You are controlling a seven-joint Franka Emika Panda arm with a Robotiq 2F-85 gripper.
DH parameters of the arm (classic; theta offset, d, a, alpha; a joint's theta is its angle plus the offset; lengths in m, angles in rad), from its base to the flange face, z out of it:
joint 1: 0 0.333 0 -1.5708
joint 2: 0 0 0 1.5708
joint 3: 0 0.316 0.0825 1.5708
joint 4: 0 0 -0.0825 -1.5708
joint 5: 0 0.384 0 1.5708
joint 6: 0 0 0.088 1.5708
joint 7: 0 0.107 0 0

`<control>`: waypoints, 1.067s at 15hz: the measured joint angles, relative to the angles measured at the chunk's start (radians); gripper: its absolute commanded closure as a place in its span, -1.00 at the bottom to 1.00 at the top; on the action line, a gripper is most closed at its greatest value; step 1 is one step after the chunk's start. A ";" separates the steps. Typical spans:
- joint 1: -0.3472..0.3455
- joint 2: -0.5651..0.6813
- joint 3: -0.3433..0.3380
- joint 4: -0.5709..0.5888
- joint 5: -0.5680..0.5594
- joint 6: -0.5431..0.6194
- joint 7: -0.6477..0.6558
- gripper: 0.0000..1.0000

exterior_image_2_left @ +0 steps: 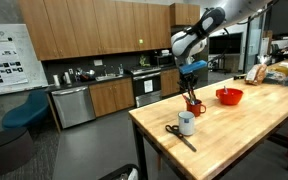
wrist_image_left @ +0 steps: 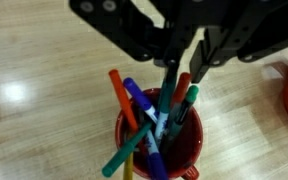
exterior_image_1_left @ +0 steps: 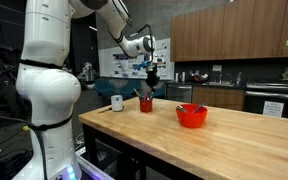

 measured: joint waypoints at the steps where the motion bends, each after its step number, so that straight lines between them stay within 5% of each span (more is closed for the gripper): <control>1: 0.001 0.000 0.000 0.002 0.000 0.000 0.000 1.00; 8: 0.004 -0.002 0.002 0.018 0.000 -0.003 0.000 1.00; 9: 0.004 -0.003 0.002 0.019 0.000 -0.003 0.000 0.48; 12: 0.004 -0.007 0.002 0.022 0.000 -0.009 0.000 0.25; 16: 0.005 -0.009 0.003 0.027 0.000 -0.020 0.000 -0.29</control>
